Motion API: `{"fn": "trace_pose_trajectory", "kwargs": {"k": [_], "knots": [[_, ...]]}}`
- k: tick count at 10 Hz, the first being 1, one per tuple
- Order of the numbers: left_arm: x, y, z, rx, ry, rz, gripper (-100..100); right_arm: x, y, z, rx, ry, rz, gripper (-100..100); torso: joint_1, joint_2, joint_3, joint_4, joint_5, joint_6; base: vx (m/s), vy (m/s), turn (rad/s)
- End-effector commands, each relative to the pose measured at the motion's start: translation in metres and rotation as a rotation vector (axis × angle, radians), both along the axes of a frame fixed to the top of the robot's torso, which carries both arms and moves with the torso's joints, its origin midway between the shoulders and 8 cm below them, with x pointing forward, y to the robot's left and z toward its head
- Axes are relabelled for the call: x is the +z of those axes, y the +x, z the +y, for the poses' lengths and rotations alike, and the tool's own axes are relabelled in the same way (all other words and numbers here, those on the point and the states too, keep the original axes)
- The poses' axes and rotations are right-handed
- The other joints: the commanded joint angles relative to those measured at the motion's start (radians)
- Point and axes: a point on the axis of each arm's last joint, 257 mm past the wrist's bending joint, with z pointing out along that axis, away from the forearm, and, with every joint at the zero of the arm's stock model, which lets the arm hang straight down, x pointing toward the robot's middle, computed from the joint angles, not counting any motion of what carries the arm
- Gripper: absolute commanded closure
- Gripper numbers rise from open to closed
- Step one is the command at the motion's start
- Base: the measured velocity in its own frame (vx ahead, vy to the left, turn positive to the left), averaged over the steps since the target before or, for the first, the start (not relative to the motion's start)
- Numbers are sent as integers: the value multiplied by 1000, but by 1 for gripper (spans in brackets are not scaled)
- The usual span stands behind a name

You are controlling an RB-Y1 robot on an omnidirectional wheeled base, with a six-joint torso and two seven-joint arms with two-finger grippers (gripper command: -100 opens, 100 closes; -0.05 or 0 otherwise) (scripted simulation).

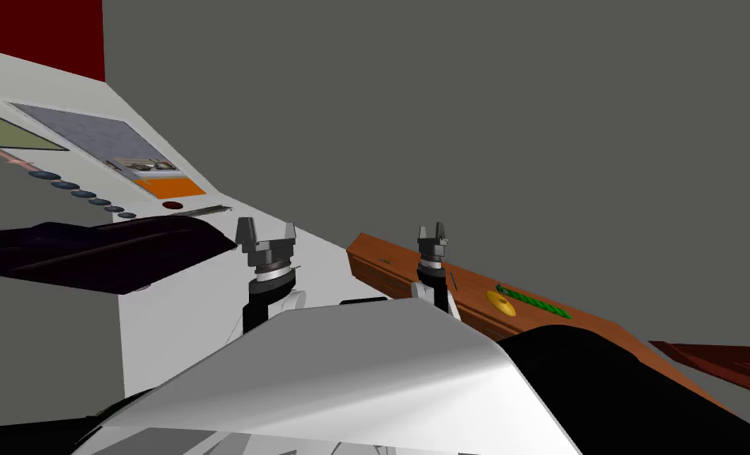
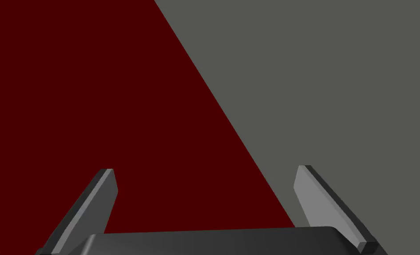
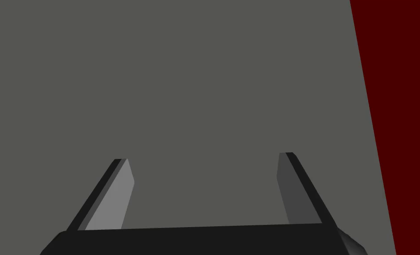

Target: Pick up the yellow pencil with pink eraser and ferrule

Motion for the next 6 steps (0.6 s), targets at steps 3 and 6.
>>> {"fn": "trace_pose_trajectory", "kwargs": {"k": [3,6], "knots": [[0,0,0,0,0,0,0,-21,14,10,17,-126,71,-100,0,-1,0,0,0,0,8,5,83],[0,0,0,0,0,0,0,-45,27,13,14,-222,135,-100,0,-1,-1,0,0,0,15,10,111]]}}
